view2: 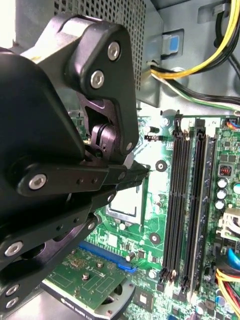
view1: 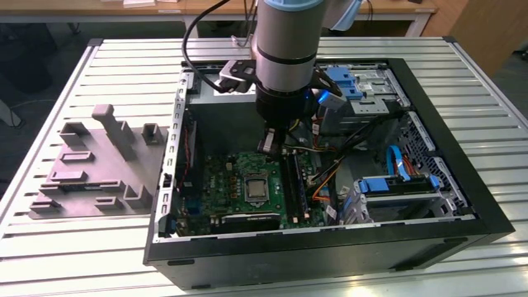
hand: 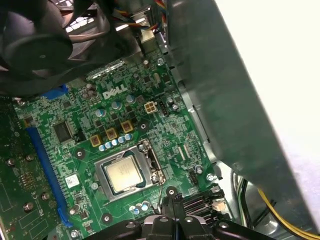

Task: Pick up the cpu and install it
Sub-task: 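Install the first cpu locking lever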

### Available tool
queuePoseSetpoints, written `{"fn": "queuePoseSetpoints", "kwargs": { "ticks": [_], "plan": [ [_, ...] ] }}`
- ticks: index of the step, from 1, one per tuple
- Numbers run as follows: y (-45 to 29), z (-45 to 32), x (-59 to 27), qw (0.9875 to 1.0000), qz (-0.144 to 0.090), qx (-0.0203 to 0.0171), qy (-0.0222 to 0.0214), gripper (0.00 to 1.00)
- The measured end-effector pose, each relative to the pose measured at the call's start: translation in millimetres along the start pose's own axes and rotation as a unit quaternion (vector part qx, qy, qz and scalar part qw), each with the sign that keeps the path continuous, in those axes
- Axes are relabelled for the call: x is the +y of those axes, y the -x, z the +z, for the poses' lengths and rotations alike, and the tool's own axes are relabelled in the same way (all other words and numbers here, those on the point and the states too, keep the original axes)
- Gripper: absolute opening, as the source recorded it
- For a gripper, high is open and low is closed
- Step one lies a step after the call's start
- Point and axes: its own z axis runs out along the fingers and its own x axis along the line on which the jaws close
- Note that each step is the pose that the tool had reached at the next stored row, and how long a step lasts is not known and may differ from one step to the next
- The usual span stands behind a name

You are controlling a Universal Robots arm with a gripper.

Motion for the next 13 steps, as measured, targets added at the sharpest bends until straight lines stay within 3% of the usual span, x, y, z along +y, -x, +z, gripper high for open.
{"fn": "queuePoseSetpoints", "kwargs": {
  "ticks": [6,13],
  "plan": [
    [-2.3,0.2,0.0,0.9996,-0.028,-0.0005,-0.0023,0.11],
    [-9.6,1.0,-1.6,0.9991,-0.043,-0.0005,-0.003,0.11]
  ]
}}
